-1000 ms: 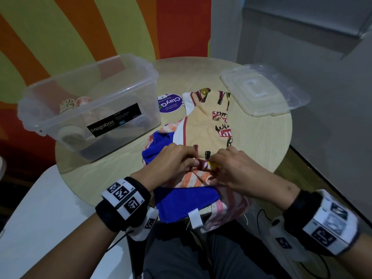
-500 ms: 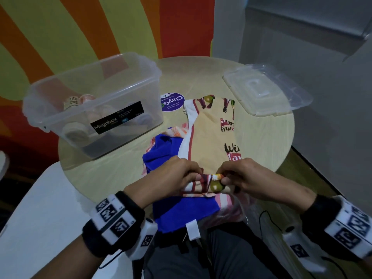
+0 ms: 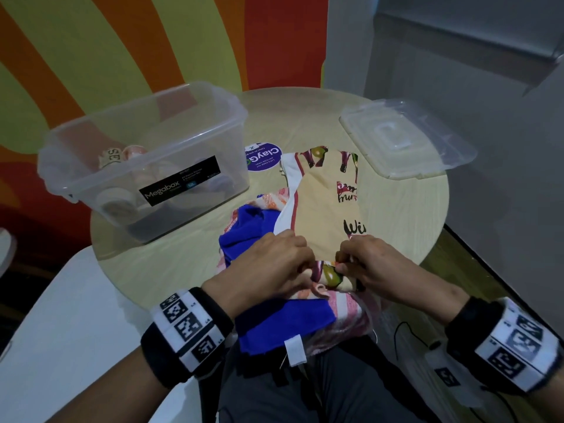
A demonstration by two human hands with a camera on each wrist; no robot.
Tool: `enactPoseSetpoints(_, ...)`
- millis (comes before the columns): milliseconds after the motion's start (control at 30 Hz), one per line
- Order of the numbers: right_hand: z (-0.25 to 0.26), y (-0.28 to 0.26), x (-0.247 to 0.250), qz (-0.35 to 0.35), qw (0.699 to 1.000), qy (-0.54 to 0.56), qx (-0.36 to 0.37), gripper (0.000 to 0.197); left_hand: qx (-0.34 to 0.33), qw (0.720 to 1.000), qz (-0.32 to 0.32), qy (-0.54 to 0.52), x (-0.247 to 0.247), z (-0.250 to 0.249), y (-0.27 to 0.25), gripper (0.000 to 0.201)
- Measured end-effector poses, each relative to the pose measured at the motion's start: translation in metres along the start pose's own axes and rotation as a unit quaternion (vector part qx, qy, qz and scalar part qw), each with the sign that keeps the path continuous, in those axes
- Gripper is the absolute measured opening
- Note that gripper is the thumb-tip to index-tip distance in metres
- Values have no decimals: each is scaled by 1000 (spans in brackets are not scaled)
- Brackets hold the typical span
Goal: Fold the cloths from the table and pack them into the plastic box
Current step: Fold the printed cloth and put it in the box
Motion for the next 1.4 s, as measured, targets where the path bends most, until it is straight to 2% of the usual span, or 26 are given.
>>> enactPoseSetpoints(67,4,-1,3,3,998,-64,13,24,19,999,-9,-47,1,4,8,30)
enactPoseSetpoints(200,17,-2,8,32,997,-64,22,48,73,986,10,-151,3,13,21,26)
enactPoseSetpoints(300,17,7,7,29,997,-71,31,34,105,978,-2,-179,4,16,28,26)
enactPoseSetpoints(400,5,17,12,5,999,9,45,19,119,975,-17,-188,6,18,30,24)
enactPoseSetpoints(500,-7,29,20,14,997,78,7,13,137,966,-43,-215,8,25,31,15)
enactPoseSetpoints(600,-21,39,21,20,993,114,-27,13,151,967,-80,-188,11,23,34,13)
enactPoseSetpoints(700,-29,46,23,31,986,152,-60,14,130,973,-99,-164,19,19,36,23)
enactPoseSetpoints(833,-33,53,24,45,983,163,-71,15,49,996,-27,-69,26,15,37,39)
enactPoseSetpoints(900,-30,55,25,45,987,138,-71,16,53,997,-19,-44,23,16,40,35)
enactPoseSetpoints(967,-23,52,29,38,993,92,-67,20,75,995,-20,-69,20,18,46,30)
enactPoseSetpoints(1067,-11,41,36,79,994,44,-54,43,95,990,-8,-100,18,21,55,27)
enactPoseSetpoints(1133,-7,37,31,102,993,-44,-42,53,99,988,-6,-117,16,25,60,27)
enactPoseSetpoints(1200,-12,38,23,81,990,-114,-20,46,103,986,1,-135,14,26,62,32)
enactPoseSetpoints(1300,-26,45,23,55,994,-93,-7,29,94,989,29,-111,13,25,58,46)
enactPoseSetpoints(1400,-33,53,48,29,999,-42,6,17,70,991,-31,-114,22,33,61,24)
Point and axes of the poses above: each hand's wrist, its own y-axis towards the middle knuckle, its own x-axis out of the back of the hand, z = x × y, the point moved 2 cm from there along y, towards the middle knuckle, and after that the axes turned 10 degrees about x, right-handed, at the moved point
